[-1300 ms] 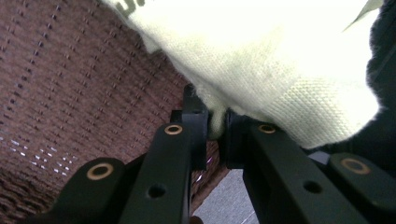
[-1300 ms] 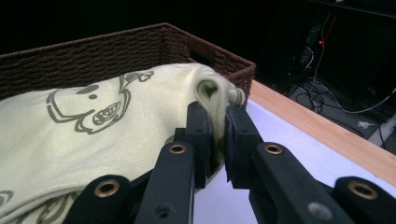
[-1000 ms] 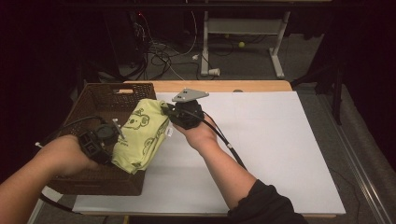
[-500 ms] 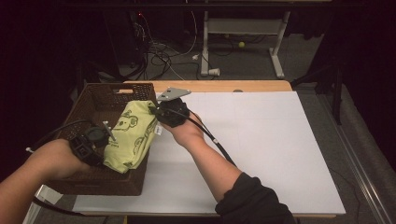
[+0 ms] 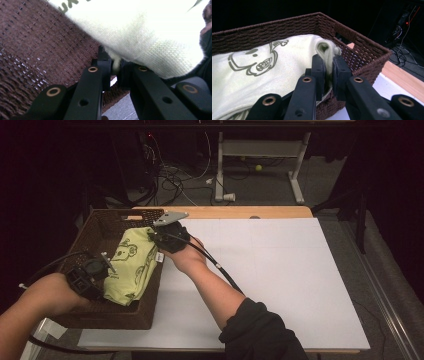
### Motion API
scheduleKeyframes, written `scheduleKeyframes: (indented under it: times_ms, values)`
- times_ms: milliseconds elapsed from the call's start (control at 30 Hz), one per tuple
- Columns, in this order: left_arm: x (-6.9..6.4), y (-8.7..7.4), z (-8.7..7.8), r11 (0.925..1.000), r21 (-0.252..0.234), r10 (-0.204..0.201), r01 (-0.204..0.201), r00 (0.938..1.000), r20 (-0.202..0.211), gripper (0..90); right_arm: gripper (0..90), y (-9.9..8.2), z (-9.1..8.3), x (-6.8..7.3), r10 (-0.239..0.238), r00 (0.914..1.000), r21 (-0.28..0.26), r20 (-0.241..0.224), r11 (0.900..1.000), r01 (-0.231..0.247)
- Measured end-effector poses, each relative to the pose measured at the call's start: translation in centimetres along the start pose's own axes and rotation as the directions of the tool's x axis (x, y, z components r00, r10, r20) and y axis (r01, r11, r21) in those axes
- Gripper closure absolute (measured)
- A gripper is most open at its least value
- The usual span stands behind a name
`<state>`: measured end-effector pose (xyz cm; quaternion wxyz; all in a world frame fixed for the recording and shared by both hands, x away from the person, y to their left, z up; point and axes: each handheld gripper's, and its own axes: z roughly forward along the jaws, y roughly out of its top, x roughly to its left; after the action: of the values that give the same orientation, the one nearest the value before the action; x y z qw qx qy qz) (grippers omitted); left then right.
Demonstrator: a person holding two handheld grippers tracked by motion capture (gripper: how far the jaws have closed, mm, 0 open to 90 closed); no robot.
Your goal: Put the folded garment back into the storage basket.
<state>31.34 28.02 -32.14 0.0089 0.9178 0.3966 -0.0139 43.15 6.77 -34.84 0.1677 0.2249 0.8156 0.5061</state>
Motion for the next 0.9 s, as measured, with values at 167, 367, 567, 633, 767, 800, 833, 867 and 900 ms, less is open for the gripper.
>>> scheduleKeyframes:
  times_ms: [167,367,567,633,767,800,833,867,900]
  values:
    - [0.0,-0.4,0.2,0.9999,0.005,-0.014,0.014,0.9998,-0.014,80.2,83.6,0.3,0.9,0.4,-0.006,0.9999,0.01,-0.012,0.9999,0.006]
    - [0.2,-0.8,0.4,0.9997,0.003,-0.025,0.025,0.9996,-0.012,80.2,83.7,0.2,1.7,0.6,-0.007,0.9998,0.016,-0.021,0.9998,0.007]
    - [0.5,-1.3,0.6,0.9992,-0.006,-0.038,0.038,0.9991,-0.02,80.2,83.6,0.0,2.6,0.7,0.002,0.9995,0.023,-0.031,0.9997,-0.001]
    - [0.6,-1.4,0.8,0.9988,-0.012,-0.048,0.048,0.9986,-0.021,80.2,83.6,0.0,3.0,0.8,0.0,0.9995,0.033,-0.031,0.9995,0.001]
    - [0.7,-1.6,1.1,0.9987,-0.011,-0.051,0.05,0.9985,-0.023,80.1,83.6,0.0,3.8,0.9,-0.004,0.9995,0.039,-0.03,0.9992,0.005]
    - [0.7,-1.5,1.1,0.9986,-0.013,-0.051,0.051,0.9984,-0.025,80.1,83.6,0.0,4.0,1.0,-0.004,0.9995,0.038,-0.03,0.9993,0.005]
    - [0.8,-1.5,1.2,0.9985,-0.016,-0.053,0.053,0.9982,-0.026,80.1,83.6,-0.1,4.1,1.0,-0.005,0.9996,0.039,-0.028,0.9992,0.006]
    - [0.9,-1.5,1.3,0.9985,-0.015,-0.053,0.053,0.9982,-0.028,80.0,83.6,-0.1,4.3,0.9,-0.004,0.9996,0.042,-0.027,0.9991,0.005]
    - [0.9,-1.4,1.3,0.9983,-0.016,-0.056,0.056,0.9979,-0.031,80.0,83.6,-0.1,4.5,0.9,0.0,0.9997,0.047,-0.026,0.9989,0.001]
